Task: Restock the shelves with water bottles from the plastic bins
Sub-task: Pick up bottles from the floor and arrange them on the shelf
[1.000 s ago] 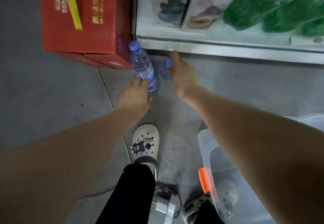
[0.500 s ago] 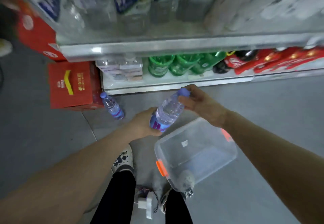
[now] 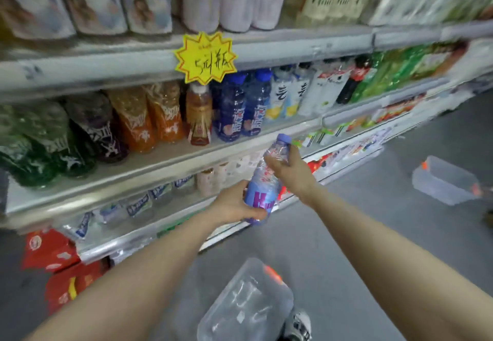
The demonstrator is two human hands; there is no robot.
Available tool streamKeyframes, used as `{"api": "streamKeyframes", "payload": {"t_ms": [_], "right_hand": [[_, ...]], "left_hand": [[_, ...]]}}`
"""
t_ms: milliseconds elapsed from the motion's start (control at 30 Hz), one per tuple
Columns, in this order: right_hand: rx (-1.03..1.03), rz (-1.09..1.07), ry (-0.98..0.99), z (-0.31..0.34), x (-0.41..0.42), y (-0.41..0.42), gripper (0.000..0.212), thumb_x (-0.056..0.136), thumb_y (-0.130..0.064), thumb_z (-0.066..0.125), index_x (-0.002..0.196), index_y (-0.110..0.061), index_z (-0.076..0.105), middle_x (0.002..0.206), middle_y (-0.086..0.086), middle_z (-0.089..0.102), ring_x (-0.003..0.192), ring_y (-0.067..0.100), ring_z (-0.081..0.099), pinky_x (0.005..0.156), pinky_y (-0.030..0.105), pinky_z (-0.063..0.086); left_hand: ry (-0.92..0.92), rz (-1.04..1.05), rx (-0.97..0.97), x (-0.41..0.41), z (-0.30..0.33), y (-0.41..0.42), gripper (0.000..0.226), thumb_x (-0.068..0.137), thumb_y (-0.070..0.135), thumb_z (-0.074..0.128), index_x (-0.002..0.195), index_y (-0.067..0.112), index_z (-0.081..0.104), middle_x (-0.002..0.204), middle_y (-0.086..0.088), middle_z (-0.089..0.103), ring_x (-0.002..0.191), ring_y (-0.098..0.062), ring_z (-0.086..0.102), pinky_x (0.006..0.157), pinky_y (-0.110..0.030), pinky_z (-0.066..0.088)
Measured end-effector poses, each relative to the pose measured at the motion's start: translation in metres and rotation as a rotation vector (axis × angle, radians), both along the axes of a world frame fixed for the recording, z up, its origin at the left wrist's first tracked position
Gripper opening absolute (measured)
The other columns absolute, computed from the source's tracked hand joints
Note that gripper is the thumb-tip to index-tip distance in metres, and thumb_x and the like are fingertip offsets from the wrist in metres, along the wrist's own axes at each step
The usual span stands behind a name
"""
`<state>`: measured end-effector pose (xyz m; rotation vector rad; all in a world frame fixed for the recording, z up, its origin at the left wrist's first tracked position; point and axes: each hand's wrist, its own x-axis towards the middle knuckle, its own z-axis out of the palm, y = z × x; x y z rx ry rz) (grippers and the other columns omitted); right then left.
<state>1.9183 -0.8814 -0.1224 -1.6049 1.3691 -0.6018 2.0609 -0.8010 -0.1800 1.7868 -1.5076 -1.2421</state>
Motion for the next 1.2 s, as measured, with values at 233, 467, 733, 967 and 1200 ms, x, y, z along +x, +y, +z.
{"api": "streamKeyframes", "payload": {"t_ms": [233,467,733,967,1200], "right_hand": [[-0.185,0.188,-0.003,0.133,-0.068,-0.113,0.066,0.069,-0.063,0.069,0.120,-0.027,0.047,0.110,0.003,0.066,0.102,0.025,0.065,0.093,0.053,0.052],[-0.440,0.416,0.057,0.309,-0.114,-0.218,0.025,0.092,-0.029,0.066,0.113,-0.024,0.053,0.099,0.001,0.067,0.074,0.007,0.062,0.054,0.016,0.048],[-0.658,0.476,-0.126,0.471,-0.102,-0.273,0.042,0.093,-0.034,0.064,0.130,-0.023,0.048,0.111,0.007,0.066,0.086,0.017,0.063,0.077,0.041,0.054],[-0.918,0.355,-0.199,0.511,-0.012,-0.287,0.070,0.091,-0.048,0.061,0.144,-0.013,0.032,0.132,0.011,0.055,0.118,0.030,0.056,0.094,0.037,0.047],[-0.917,0.318,-0.120,0.493,0.040,-0.295,0.077,0.096,-0.046,0.055,0.153,-0.009,0.017,0.146,0.015,0.046,0.131,0.035,0.046,0.104,0.039,0.037]], "left_hand": [[-0.505,-0.229,-0.178,-0.030,0.160,-0.116,0.059,0.074,0.051,0.077,0.120,0.018,0.060,0.102,-0.008,0.067,0.096,-0.022,0.063,0.077,-0.027,0.046],[-0.882,0.109,-0.694,-0.071,0.361,-0.190,0.035,0.086,0.036,0.064,0.118,0.022,0.064,0.114,-0.002,0.068,0.108,-0.023,0.061,0.087,-0.031,0.048],[-1.059,0.591,-0.919,-0.043,0.448,-0.227,0.056,0.083,0.023,0.071,0.133,0.012,0.051,0.132,-0.013,0.048,0.120,-0.036,0.048,0.100,-0.045,0.041],[-1.344,0.755,-0.859,-0.010,0.431,-0.213,0.061,0.083,0.035,0.069,0.136,0.011,0.050,0.142,-0.012,0.042,0.132,-0.034,0.035,0.101,-0.048,0.040],[-1.428,0.703,-0.779,-0.001,0.432,-0.209,0.062,0.093,0.047,0.052,0.144,0.014,0.041,0.149,-0.005,0.038,0.139,-0.027,0.028,0.109,-0.040,0.033]]}}
